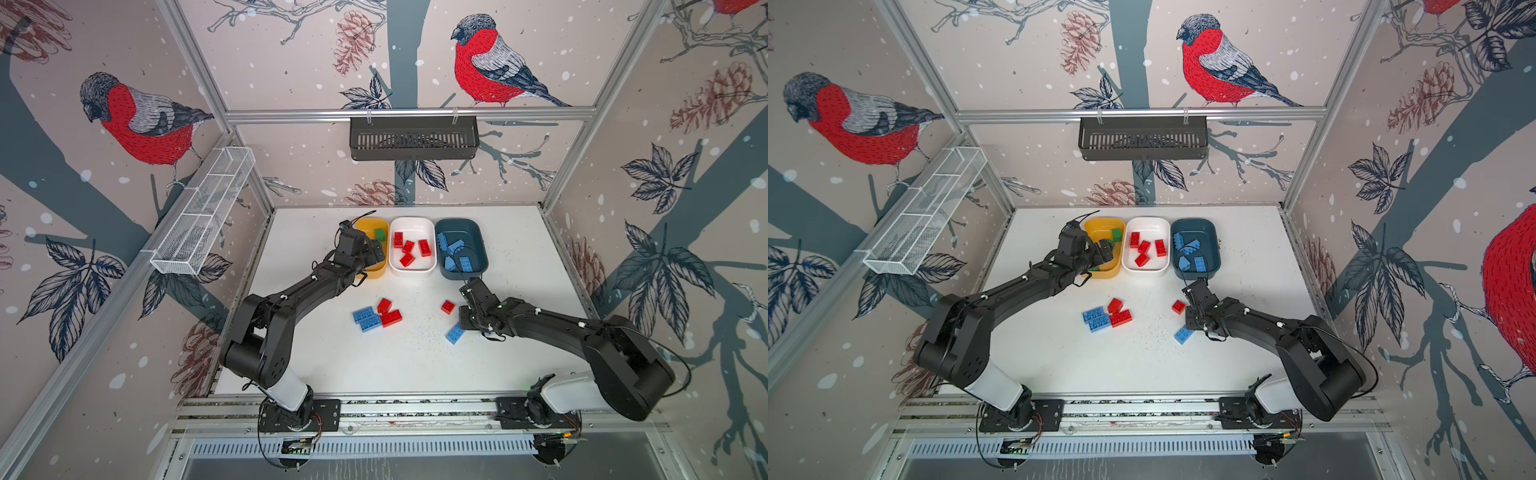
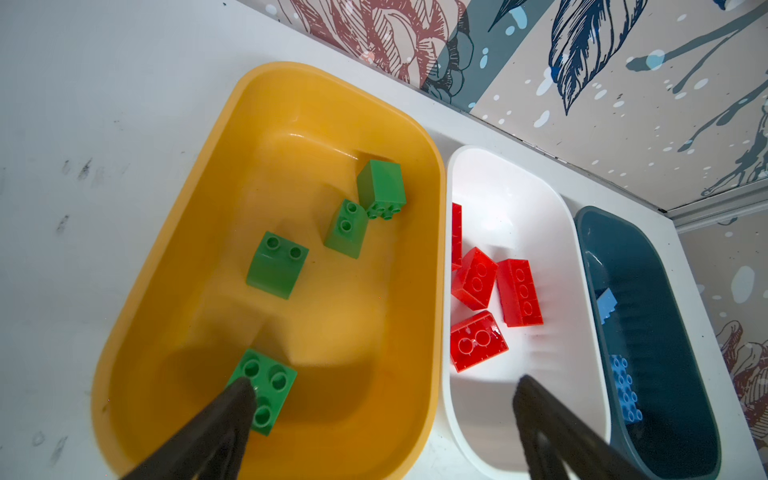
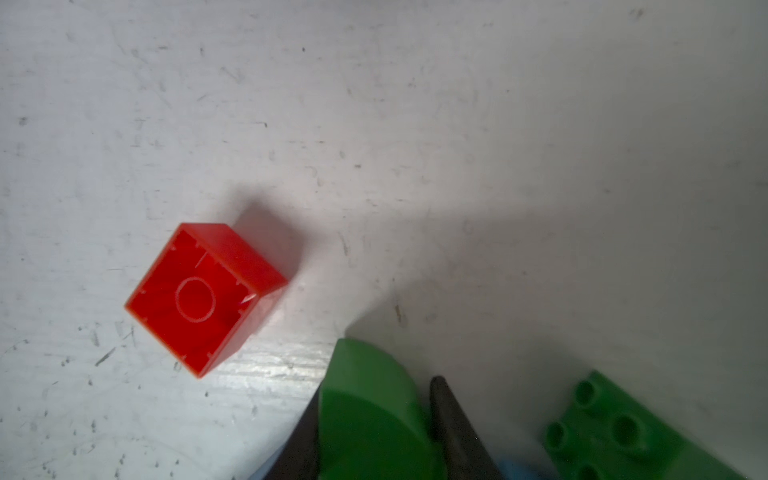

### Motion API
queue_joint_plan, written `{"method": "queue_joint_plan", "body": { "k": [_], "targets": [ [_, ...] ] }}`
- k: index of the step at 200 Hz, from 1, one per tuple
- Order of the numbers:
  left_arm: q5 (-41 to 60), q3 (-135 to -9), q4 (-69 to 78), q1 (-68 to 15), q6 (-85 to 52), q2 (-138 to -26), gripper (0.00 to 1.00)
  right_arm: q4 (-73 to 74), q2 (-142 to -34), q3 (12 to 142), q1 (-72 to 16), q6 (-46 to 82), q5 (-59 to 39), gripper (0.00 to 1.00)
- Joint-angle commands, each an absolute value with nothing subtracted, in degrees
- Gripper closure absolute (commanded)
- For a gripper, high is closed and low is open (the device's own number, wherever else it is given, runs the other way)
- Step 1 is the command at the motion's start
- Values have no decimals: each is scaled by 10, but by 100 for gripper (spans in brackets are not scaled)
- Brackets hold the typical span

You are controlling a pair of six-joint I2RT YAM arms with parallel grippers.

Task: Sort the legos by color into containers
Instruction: 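Grasp a green brick with the right gripper, then drop the green brick into the yellow bin with the right gripper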

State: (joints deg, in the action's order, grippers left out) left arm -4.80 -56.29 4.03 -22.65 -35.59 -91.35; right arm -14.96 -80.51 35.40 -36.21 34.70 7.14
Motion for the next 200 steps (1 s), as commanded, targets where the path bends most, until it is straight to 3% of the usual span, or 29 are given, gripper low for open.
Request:
{"method": "queue_joint_plan", "body": {
  "k": [1,64,113,200],
  "targets": [
    [-68,-549,44,-227,-357,-893,3,-143,-785,367,-380,347,94,67],
    [-119,-479,-10,-226,-388,-792,3,6,-798,476,-449,269,35,68],
    [-107,-404,-52,-227,-417,-716,3,79,-931,603,-457,269,8,68],
    [-79,-326,-101,-227,-449,-651,3,51,-1165,859,-461,231,-18,67]
  ]
}}
